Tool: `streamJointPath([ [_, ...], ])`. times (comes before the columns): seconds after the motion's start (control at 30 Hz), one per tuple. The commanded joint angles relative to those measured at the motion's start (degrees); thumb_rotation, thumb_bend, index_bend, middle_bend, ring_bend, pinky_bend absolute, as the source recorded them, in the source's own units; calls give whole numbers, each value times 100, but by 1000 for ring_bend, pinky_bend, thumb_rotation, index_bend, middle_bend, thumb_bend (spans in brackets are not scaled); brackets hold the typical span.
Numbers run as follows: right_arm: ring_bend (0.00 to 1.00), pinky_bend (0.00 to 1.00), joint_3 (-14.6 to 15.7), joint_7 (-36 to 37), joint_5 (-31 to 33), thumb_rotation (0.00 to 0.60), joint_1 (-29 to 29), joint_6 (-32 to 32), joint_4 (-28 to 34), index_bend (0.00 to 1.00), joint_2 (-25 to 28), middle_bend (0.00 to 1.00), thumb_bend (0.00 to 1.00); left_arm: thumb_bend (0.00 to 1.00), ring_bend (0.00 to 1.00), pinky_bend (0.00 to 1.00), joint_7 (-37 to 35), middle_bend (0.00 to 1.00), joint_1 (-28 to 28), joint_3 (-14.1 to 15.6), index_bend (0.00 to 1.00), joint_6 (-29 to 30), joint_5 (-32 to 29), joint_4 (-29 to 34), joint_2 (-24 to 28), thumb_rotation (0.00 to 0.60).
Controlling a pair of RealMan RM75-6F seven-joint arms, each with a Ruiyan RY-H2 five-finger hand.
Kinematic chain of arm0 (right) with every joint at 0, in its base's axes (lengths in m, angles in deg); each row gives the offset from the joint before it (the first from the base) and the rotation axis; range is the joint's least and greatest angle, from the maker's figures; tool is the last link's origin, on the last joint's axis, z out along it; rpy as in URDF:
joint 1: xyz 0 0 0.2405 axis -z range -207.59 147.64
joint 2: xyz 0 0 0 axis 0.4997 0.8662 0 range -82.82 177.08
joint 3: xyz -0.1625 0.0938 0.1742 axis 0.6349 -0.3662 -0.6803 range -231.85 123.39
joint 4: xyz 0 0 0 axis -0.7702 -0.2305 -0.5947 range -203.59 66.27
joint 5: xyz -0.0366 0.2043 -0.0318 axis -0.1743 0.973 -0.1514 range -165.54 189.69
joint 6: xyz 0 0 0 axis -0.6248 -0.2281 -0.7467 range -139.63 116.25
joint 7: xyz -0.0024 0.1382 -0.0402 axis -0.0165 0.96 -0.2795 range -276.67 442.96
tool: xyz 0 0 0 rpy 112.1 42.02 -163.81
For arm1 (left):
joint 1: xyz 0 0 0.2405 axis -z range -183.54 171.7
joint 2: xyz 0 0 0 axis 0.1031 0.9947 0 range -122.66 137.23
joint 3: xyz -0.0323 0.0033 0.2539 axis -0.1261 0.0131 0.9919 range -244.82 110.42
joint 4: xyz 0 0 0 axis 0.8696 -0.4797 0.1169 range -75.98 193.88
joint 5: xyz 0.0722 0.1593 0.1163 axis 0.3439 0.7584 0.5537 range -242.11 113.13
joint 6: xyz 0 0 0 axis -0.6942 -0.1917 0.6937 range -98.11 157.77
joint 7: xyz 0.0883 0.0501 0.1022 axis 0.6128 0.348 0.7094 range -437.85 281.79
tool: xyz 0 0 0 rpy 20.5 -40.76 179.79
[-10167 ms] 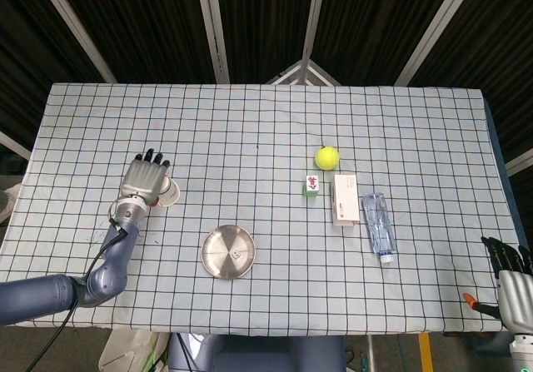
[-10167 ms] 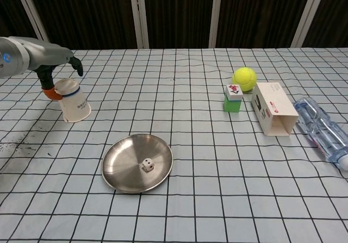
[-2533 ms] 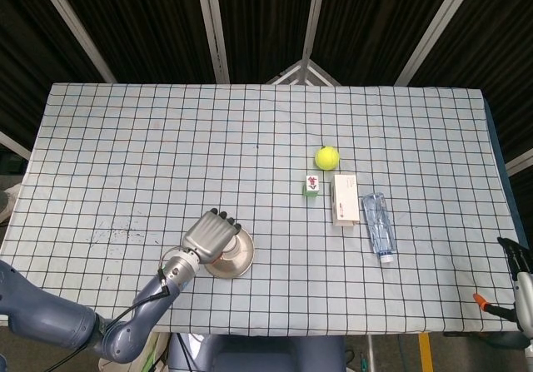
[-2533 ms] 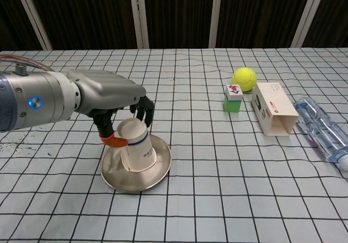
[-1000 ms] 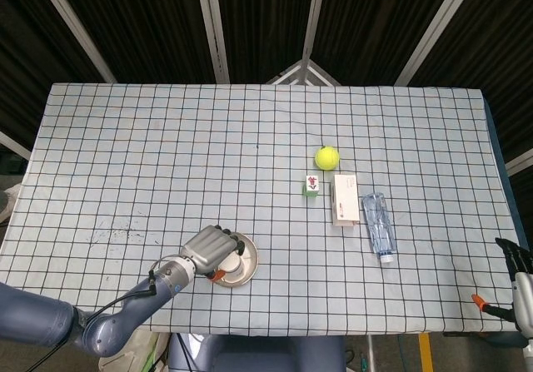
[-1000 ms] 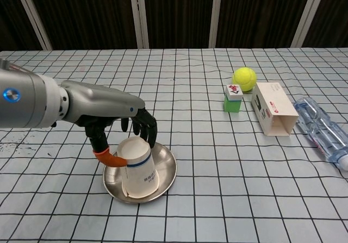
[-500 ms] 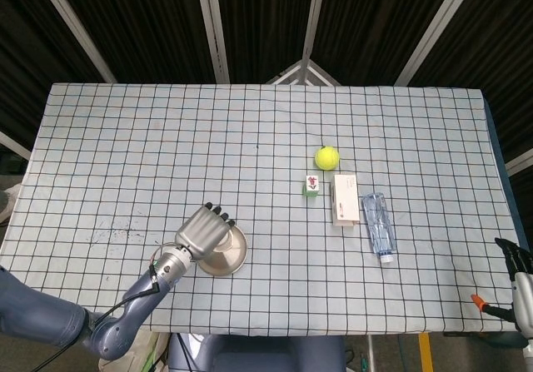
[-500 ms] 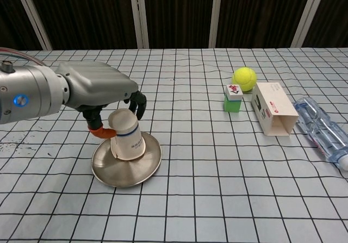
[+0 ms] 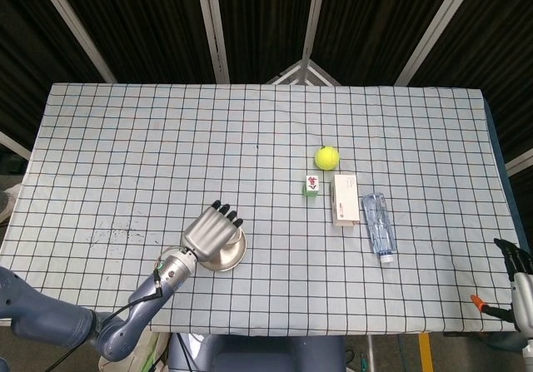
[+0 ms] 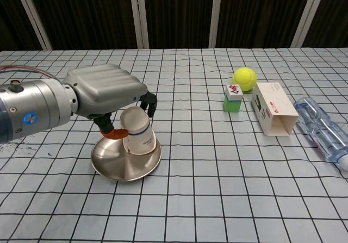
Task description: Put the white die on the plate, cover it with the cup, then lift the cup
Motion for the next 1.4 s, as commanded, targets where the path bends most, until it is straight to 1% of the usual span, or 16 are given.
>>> streamJointPath([
  [0.03,116,36,-1,-2,2,600,-3,3,4,108,-1,125,42,563,246,264,-101,414,-40,-15,464,-140,45,20,49,600],
  [0.2,116,36,8,-43,-6,600,-11,16,22,107,-9,125,42,563,248,267,-690,416,-135,-137,464,-482,65,241,207,600],
  [0.37,116,36,11,-74,-7,600,-15,17,32,108,-18,125,41,563,248,267,-1214,417,-178,-235,466,-943,32,468,505,600],
  [0.57,116,36,16,-71,-13,600,-13,16,25,108,-18,124,42,563,248,271,-1574,421,-233,-262,470,-1246,99,687,788,600],
  [0.67,116,36,11,-54,-12,600,-12,11,30,108,-12,124,41,563,252,273,-1580,428,-239,-236,470,-1315,75,701,886,600],
  [0.8,116,36,13,-49,-23,600,-8,-1,36,108,-9,125,42,563,255,275,-1744,437,-264,-237,470,-1473,-74,740,957,600],
  [0.93,116,36,14,-52,-10,600,-9,9,27,107,-15,125,42,563,255,274,-2150,435,-245,-326,471,-1853,-440,810,1116,600],
  [1.0,116,36,14,-50,-5,600,-11,15,24,108,-14,124,42,563,255,274,-2123,434,-201,-338,471,-1895,-494,761,1167,600],
  [1.07,116,36,13,-51,-5,600,-13,16,32,108,-13,125,41,563,255,274,-1969,434,-152,-330,471,-1820,-509,681,1189,600],
  [1.23,116,36,19,-60,-17,600,-15,16,33,107,-20,124,41,563,255,275,-1474,434,-157,-306,480,-1276,-459,422,1001,600],
  [1.4,116,36,19,-46,-11,600,-14,22,33,107,-17,125,42,563,255,275,-1051,434,-355,-291,482,-490,122,-47,550,600],
])
